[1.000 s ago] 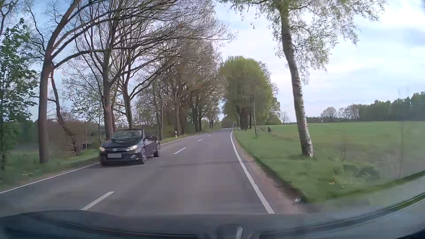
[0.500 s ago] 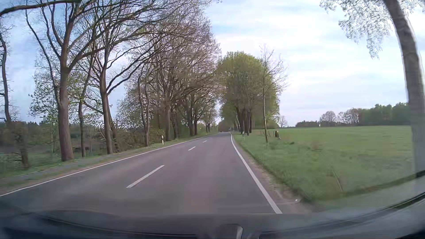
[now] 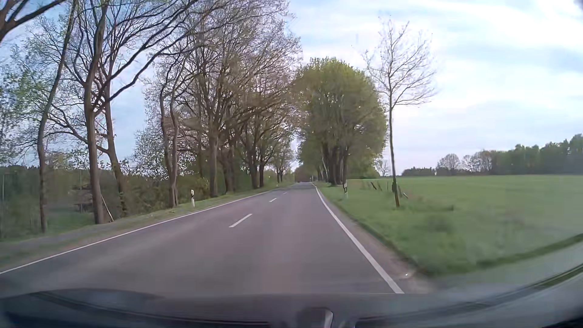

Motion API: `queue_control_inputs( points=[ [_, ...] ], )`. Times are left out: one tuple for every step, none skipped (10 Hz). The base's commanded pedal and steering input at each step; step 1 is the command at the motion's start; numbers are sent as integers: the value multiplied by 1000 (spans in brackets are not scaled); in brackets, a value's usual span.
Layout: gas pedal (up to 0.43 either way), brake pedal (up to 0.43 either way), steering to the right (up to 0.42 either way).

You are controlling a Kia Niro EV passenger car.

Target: Follow the waypoints while adhering to traffic rules and regulations

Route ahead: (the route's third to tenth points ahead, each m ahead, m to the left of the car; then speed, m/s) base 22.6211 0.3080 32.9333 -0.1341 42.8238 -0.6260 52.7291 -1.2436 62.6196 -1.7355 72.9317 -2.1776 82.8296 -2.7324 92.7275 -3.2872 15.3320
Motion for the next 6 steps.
queue_control_inputs(
  points=[
    [150, 0, 11],
    [138, 0, 14],
    [138, 0, 13],
    [138, 0, 13],
    [138, 0, 11],
    [138, 0, 11]
  ],
)
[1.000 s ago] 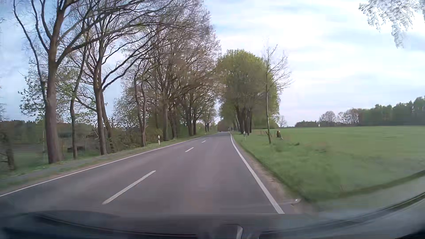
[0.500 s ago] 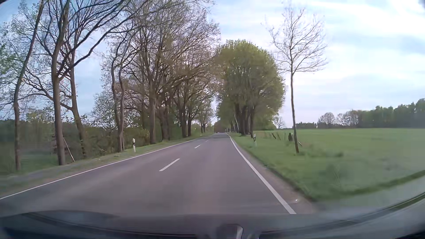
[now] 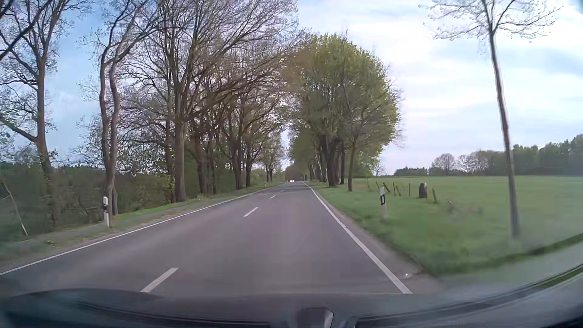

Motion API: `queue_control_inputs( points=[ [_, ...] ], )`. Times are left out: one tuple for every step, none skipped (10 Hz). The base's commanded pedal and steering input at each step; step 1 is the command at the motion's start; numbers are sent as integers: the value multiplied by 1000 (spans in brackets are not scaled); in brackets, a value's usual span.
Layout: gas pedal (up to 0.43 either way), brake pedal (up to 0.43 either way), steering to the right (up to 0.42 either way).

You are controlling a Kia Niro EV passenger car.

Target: Follow the waypoints while adhering to traffic rules and regulations

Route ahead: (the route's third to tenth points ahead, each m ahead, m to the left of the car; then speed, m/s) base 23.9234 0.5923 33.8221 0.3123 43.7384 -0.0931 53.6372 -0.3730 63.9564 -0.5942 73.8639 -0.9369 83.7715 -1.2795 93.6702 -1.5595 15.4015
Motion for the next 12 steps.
queue_control_inputs(
  points=[
    [138, 0, 11],
    [138, 0, 11],
    [138, 0, 10],
    [138, 0, 3],
    [138, 0, 1],
    [150, 0, 1],
    [150, 0, 1],
    [150, 0, 1],
    [150, 0, 1],
    [150, 0, 1],
    [150, 0, 1],
    [150, 0, 0]
  ],
)
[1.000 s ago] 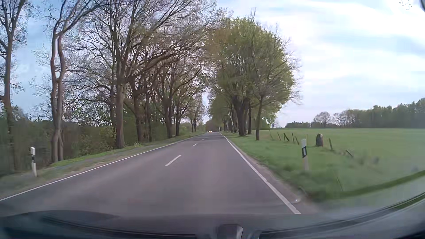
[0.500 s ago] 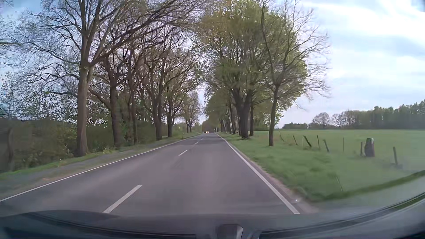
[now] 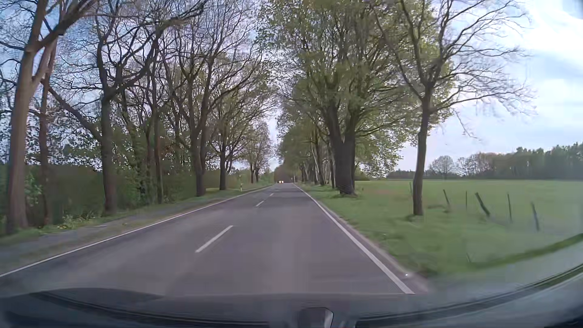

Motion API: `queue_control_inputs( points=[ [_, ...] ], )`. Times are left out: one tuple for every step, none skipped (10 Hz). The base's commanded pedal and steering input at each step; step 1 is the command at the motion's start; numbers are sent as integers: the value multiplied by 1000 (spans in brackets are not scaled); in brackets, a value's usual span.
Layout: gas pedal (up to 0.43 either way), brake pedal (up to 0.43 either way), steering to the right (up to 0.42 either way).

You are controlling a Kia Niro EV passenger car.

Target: Follow the waypoints while adhering to traffic rules and regulations

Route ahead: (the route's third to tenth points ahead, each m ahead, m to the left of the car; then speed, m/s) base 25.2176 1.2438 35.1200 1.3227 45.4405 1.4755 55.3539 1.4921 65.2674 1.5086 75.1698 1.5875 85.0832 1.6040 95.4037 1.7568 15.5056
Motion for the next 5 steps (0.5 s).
queue_control_inputs(
  points=[
    [150, 0, 0],
    [150, 0, 1],
    [150, 0, 1],
    [150, 0, 1],
    [150, 0, 1]
  ],
)
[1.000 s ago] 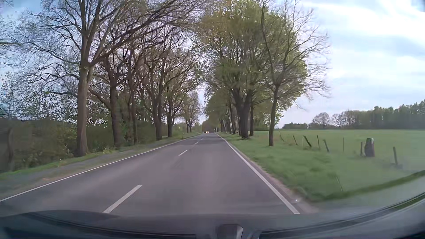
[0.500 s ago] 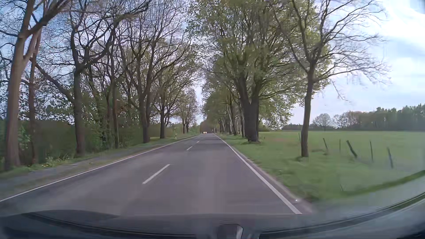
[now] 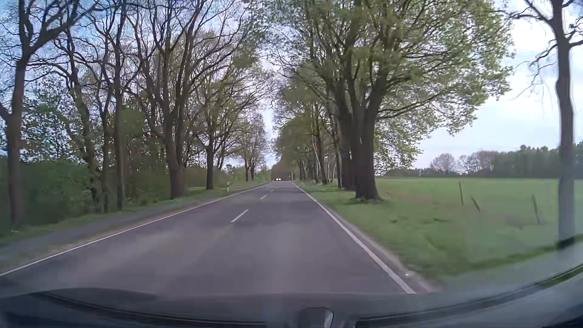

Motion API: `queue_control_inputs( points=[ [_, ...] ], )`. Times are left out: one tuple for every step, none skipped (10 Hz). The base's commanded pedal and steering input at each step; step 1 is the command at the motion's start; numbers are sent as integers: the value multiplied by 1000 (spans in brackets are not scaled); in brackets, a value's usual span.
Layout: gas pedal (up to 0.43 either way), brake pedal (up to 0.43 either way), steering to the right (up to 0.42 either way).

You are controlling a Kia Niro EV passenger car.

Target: Follow the waypoints while adhering to traffic rules and regulations

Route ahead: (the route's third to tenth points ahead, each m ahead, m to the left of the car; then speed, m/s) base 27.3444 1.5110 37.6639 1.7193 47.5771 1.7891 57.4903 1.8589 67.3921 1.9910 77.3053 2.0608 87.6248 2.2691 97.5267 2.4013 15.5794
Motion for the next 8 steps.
queue_control_inputs(
  points=[
    [130, 0, 1],
    [118, 0, 0],
    [110, 0, -1],
    [98, 0, -2],
    [98, 0, -3],
    [87, 0, -3],
    [79, 0, -4],
    [67, 0, -7]
  ],
)
